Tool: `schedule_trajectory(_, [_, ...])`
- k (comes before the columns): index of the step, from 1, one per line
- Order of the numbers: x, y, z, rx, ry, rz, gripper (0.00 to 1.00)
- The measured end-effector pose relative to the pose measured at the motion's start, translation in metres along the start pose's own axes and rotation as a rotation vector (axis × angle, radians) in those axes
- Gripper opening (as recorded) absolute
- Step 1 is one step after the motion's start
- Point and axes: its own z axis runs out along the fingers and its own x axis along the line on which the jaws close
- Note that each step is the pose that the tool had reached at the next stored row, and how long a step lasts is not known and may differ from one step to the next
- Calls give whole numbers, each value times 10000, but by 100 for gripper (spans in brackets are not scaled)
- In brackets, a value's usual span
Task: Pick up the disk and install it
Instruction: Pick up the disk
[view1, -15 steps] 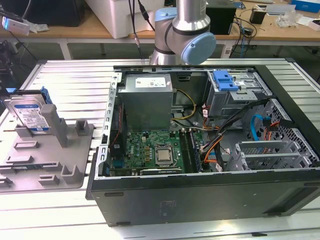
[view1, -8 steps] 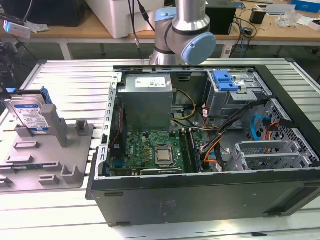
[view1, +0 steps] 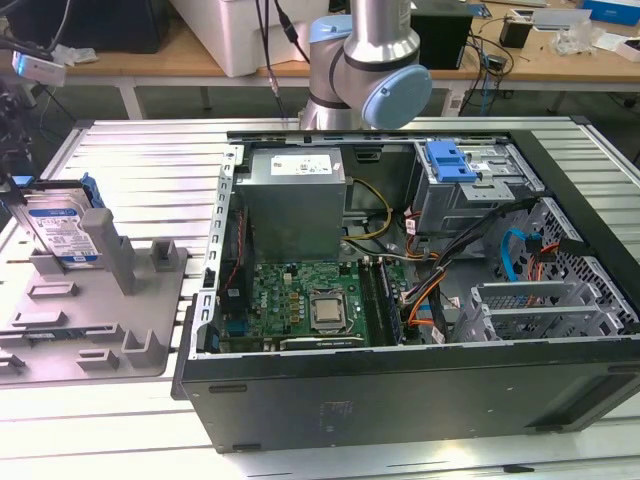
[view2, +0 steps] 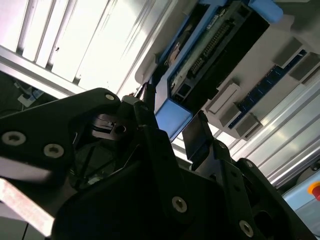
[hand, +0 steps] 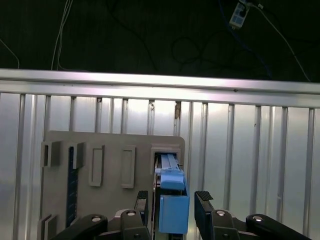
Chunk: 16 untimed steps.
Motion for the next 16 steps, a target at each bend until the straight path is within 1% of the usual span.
schedule_trajectory(9, [-4, 5, 86, 21, 1, -3, 49])
schedule_trajectory(10, [-5, 7, 124, 38, 2, -6, 49])
schedule_trajectory(12, [-7, 7, 156, 59, 5, -12, 49])
schedule_trajectory(16, [-9, 6, 173, 64, 50, -107, 49])
